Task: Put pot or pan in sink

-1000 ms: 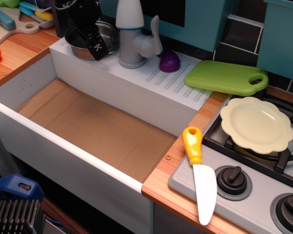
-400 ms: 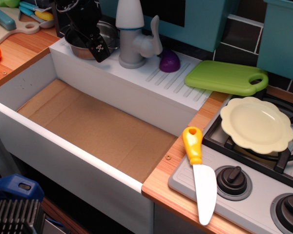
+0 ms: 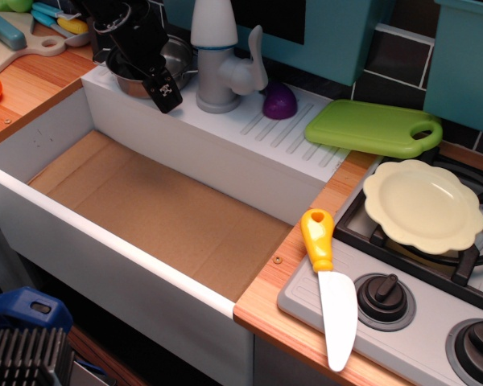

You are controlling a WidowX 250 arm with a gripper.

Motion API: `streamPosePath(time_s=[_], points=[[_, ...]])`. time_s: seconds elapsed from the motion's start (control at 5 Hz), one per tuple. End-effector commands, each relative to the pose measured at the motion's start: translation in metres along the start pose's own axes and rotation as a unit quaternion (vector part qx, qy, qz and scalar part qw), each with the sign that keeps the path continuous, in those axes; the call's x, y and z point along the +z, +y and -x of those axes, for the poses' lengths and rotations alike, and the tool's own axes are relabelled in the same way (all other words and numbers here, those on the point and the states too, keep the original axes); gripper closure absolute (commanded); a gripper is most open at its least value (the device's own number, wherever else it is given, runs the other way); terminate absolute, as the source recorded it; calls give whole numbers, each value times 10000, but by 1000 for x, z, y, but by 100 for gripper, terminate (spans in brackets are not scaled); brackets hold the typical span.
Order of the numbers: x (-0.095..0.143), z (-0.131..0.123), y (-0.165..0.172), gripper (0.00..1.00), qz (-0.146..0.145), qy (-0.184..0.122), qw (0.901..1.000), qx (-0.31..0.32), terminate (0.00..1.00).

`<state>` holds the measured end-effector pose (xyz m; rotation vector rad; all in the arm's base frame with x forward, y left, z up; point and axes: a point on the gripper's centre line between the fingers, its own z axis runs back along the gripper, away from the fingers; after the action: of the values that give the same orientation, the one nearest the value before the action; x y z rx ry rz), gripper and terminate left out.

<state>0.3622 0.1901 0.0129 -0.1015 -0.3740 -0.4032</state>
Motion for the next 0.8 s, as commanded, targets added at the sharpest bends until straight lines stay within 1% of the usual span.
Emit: streamPosePath(time_s=[0.0,0.2,0.4,0.6], points=[[13,-8,10,100,-200,-30,9998,29,0],[20,-8,8,100,-232,116,9995,188,0],[38,4,-3,100,-530,277,9968,526,0],[49,19,-19,100,-822,350,9909,1008,0]])
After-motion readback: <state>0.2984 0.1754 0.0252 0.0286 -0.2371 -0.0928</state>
